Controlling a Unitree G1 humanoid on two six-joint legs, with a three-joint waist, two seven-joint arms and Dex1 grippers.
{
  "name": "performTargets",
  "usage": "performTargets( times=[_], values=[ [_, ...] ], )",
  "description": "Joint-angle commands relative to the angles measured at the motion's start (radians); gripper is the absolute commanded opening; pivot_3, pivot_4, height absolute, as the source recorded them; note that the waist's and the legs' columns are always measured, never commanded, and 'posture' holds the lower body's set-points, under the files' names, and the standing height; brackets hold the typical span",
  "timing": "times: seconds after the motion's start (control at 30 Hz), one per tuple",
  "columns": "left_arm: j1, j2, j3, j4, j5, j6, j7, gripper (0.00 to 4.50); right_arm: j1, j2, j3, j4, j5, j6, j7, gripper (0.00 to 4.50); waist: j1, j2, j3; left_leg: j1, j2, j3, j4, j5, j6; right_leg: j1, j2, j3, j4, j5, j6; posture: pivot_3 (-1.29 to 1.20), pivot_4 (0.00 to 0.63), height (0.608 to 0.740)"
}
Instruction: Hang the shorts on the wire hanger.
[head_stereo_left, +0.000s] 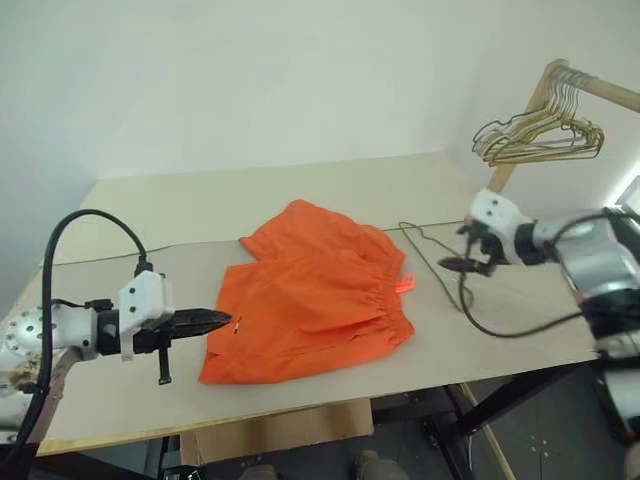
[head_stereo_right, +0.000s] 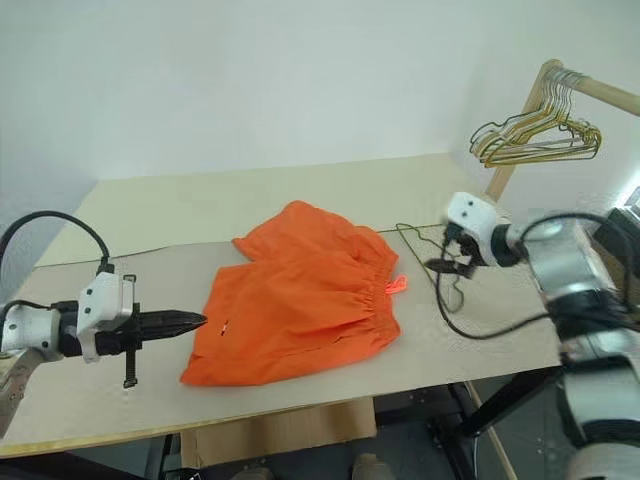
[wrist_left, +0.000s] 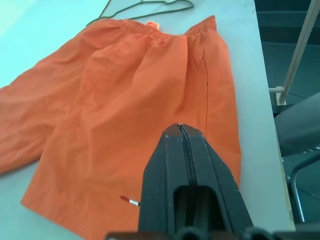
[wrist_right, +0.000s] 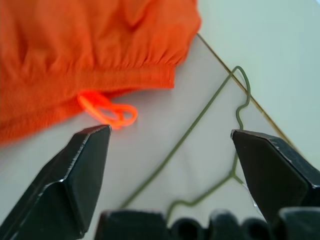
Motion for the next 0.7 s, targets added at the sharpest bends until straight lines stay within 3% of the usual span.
performTargets(
  times=[0.03, 0.23, 0.7],
  values=[
    [-0.039, -0.011, -0.038, -0.01, 0.001, -0.004, 0.002, 0.0, -0.071, 0.076, -0.048, 0.155, -0.034, 0.083, -0.137, 4.48, 0.002, 0.0, 0.0, -0.002, 0.0, -0.001, 0.0, 0.0, 0.0, -0.002, 0.0, -0.001, 0.0, 0.0, 0.0, 0.0, 0.0, 0.74],
    [-0.058, -0.03, -0.083, -0.015, 0.03, -0.017, 0.023, 0.0, -0.117, 0.167, -0.073, 0.365, -0.072, 0.023, -0.242, 4.48, 0.005, 0.001, -0.001, -0.024, -0.002, -0.003, 0.001, 0.0, -0.001, -0.021, -0.002, -0.003, -0.001, 0.002, 0.001, 0.01, 0.0, 0.74],
    [-0.035, -0.034, -0.114, -0.042, 0.065, -0.019, 0.041, 0.0, -0.129, 0.231, -0.118, 0.58, -0.115, -0.085, -0.281, 4.48, -0.02, 0.001, -0.001, -0.021, -0.002, -0.006, 0.001, 0.0, -0.002, -0.017, -0.001, -0.003, -0.001, 0.003, 0.001, 0.03, 0.0, 0.74]
  ],
)
